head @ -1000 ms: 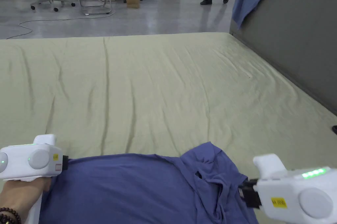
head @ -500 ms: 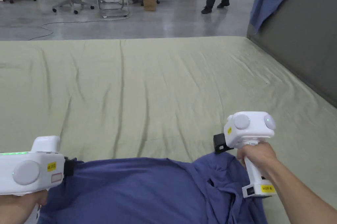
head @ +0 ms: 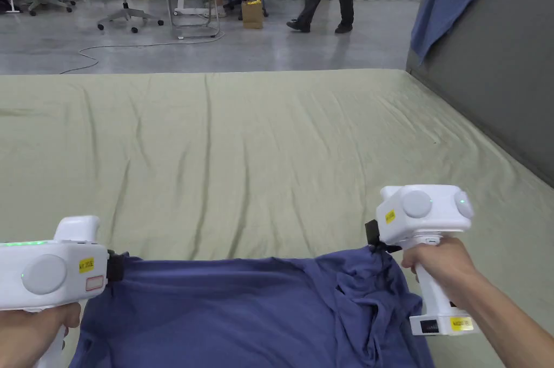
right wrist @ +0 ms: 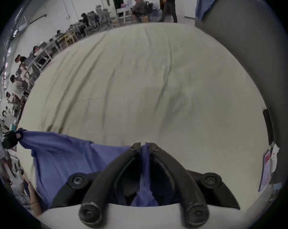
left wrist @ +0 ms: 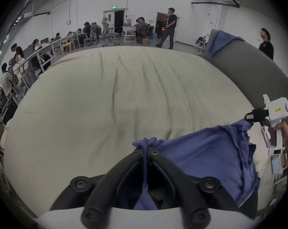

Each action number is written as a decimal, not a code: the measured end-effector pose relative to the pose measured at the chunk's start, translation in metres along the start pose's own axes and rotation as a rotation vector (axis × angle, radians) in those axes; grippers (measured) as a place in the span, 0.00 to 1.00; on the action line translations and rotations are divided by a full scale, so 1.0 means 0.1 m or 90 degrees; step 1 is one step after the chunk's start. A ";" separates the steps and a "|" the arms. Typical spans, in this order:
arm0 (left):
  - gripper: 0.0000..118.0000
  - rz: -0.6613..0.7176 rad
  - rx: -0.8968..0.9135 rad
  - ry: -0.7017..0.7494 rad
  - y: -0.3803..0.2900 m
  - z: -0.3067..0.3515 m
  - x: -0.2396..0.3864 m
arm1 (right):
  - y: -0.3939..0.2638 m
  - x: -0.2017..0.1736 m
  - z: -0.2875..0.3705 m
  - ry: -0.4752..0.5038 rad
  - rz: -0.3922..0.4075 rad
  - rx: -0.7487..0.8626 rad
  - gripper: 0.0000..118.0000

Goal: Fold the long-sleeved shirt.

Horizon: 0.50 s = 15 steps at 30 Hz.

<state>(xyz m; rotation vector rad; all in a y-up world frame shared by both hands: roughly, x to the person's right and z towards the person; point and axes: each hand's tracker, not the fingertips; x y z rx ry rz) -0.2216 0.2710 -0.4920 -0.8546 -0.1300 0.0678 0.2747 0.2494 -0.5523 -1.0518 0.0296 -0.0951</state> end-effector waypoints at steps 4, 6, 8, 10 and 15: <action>0.00 -0.003 0.027 -0.007 -0.19 0.53 -0.03 | -0.38 0.03 0.67 0.016 0.028 0.049 0.04; 0.00 -0.014 0.035 -0.007 -0.35 0.78 -0.03 | -0.62 0.06 0.97 0.045 0.030 0.074 0.04; 0.00 -0.025 0.036 0.003 -0.58 1.01 -0.04 | -0.93 0.09 1.24 0.065 0.024 0.086 0.04; 0.00 -0.035 0.032 0.000 -0.84 1.21 -0.05 | -1.27 0.08 1.47 0.071 0.021 0.096 0.04; 0.00 -0.025 -0.023 -0.020 -1.53 1.51 -0.11 | -2.08 0.08 1.71 0.093 0.049 0.039 0.04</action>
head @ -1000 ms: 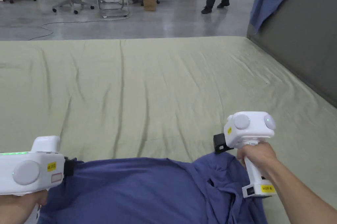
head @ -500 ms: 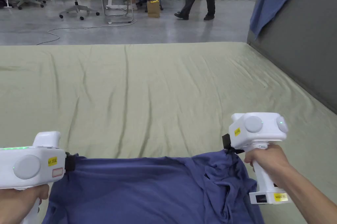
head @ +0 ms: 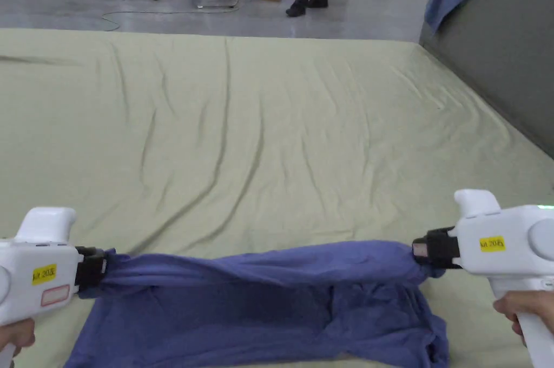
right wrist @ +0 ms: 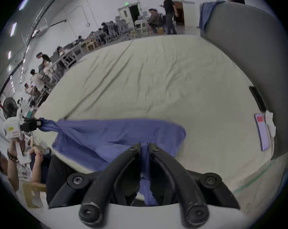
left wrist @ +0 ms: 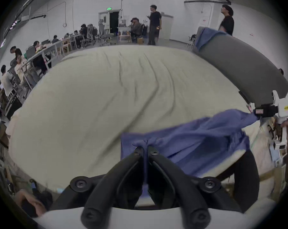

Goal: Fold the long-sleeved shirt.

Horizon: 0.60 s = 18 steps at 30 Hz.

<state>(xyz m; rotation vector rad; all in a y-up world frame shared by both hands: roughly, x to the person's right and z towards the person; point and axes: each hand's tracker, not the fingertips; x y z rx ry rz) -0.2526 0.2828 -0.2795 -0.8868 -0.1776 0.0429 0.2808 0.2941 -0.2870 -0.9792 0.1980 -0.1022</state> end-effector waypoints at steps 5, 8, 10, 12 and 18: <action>0.00 -0.063 -0.151 0.008 -0.52 -0.33 0.02 | -0.49 0.02 -0.35 -0.031 0.069 -0.123 0.04; 0.00 -0.034 -0.201 0.011 -0.73 -0.61 -0.02 | -0.62 0.03 -0.62 -0.076 0.100 -0.181 0.04; 0.00 -0.029 -0.182 0.017 -0.80 -0.69 -0.03 | -0.65 0.03 -0.70 -0.092 0.113 -0.185 0.06; 0.01 -0.016 -0.164 0.019 -0.73 -0.65 -0.05 | -0.59 0.04 -0.64 -0.081 0.100 -0.169 0.09; 1.00 -0.021 -0.054 0.043 -0.49 -0.30 -0.02 | -0.40 -0.05 -0.25 -0.104 0.092 -0.096 0.88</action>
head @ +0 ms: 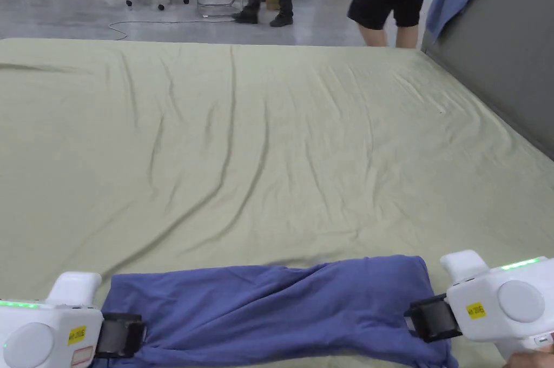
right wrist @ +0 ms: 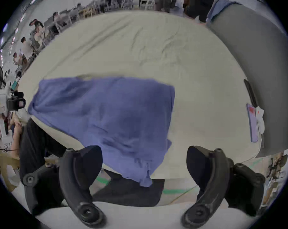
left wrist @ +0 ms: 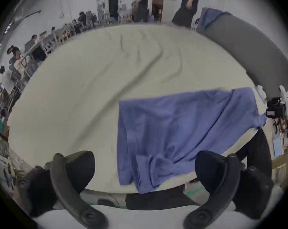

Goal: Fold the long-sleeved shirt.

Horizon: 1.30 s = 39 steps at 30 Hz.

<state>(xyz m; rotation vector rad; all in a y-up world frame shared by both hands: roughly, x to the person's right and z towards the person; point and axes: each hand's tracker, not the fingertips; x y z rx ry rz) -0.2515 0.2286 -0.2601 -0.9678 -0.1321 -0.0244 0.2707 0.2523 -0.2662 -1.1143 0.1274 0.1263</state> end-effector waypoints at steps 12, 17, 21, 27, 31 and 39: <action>0.00 0.007 0.230 0.076 0.38 0.53 0.30 | 0.34 -0.64 0.60 -0.085 0.028 0.317 0.00; 0.00 0.018 0.226 0.062 0.30 0.54 0.27 | 0.31 -0.73 0.52 -0.072 0.002 0.338 0.00; 0.77 0.105 0.194 -0.046 0.26 0.42 -0.15 | 0.27 -0.73 0.44 -0.046 0.009 0.314 0.00; 0.99 0.282 0.078 -0.220 0.05 -0.10 -0.78 | 0.13 -0.74 0.28 -0.028 0.015 0.275 0.00; 0.99 0.400 -0.003 -0.350 -0.12 -0.58 -1.06 | 0.09 -0.73 0.20 -0.016 0.010 0.243 0.00; 1.00 0.455 -0.013 -0.498 -0.15 -0.98 -0.99 | 0.10 -0.70 0.20 0.019 -0.017 0.231 0.00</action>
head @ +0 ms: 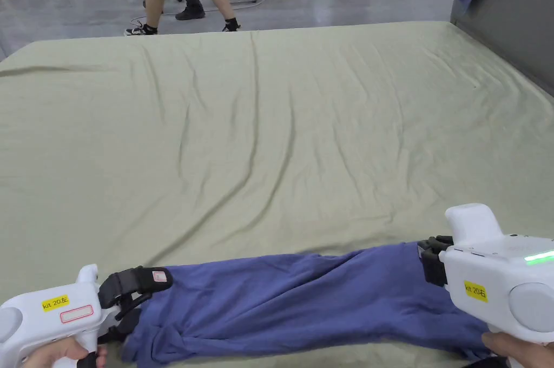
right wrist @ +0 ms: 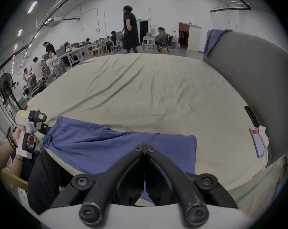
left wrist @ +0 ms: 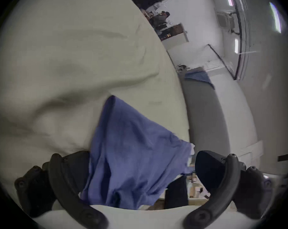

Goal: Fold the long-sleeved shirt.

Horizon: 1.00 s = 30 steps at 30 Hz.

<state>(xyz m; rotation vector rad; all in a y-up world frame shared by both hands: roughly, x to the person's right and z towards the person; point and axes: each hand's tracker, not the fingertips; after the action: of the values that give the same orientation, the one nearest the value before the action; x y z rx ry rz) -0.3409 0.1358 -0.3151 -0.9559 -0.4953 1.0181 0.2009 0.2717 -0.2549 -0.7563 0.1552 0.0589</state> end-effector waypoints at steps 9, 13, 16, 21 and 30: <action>0.95 -0.088 -0.051 0.015 -0.05 -0.43 0.18 | -0.02 0.06 -0.06 0.014 -0.030 -0.027 0.00; 0.02 -0.178 -0.049 0.201 0.04 -0.32 0.25 | -0.02 0.09 -0.06 0.019 -0.044 -0.033 0.00; 0.02 -0.167 -0.054 0.147 -0.08 -0.16 0.30 | -0.02 0.10 -0.06 0.020 -0.046 -0.034 0.00; 0.02 -0.200 0.004 0.204 -0.11 0.02 0.40 | -0.02 0.10 -0.04 0.020 -0.049 -0.035 0.00; 0.02 -0.204 0.093 0.363 0.30 1.01 0.35 | -0.01 0.09 -0.03 0.020 -0.048 -0.034 0.00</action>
<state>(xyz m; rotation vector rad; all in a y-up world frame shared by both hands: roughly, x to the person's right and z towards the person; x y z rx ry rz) -0.4133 0.2164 -0.2908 -0.9487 -0.0870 0.4533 0.2096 0.2683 -0.2580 -0.8156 0.1559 -0.0207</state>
